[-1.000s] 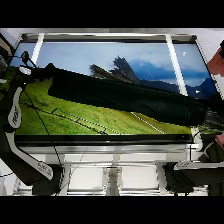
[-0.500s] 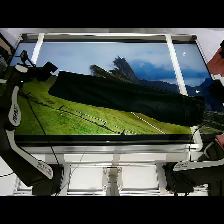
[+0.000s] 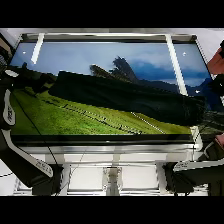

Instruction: Fold the clothes and pants, and hang the long-sleeved shirts on hangers.

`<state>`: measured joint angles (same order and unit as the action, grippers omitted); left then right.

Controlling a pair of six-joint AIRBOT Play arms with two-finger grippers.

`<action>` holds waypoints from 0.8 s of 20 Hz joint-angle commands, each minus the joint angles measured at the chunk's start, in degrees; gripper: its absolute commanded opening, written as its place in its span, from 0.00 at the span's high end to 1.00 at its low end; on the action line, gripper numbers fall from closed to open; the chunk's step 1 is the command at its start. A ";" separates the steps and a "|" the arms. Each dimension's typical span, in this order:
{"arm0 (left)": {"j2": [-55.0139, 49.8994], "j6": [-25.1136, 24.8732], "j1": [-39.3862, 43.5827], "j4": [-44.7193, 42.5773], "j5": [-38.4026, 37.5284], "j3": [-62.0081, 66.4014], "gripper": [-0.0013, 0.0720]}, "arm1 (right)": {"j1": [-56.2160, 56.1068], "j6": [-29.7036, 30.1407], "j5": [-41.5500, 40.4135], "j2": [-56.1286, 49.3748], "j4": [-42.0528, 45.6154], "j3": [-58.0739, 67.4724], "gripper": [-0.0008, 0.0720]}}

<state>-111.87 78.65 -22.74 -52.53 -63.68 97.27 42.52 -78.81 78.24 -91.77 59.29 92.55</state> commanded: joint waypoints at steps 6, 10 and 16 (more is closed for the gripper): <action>-3.02 -0.85 1.99 -2.27 -6.95 0.07 0.35 | -0.07 -0.04 8.31 0.00 -0.20 0.48 0.51; -2.97 -6.08 2.97 -2.34 -10.19 0.07 0.95 | -0.31 -0.63 11.19 0.00 -0.68 0.48 0.51; 2.43 -10.40 -2.01 -25.29 -27.36 0.07 0.95 | -6.88 -0.57 16.96 0.00 -0.59 0.48 0.51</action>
<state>-112.01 72.31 -22.85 -63.86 -81.80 97.27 38.79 -79.31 92.23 -91.77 58.81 92.99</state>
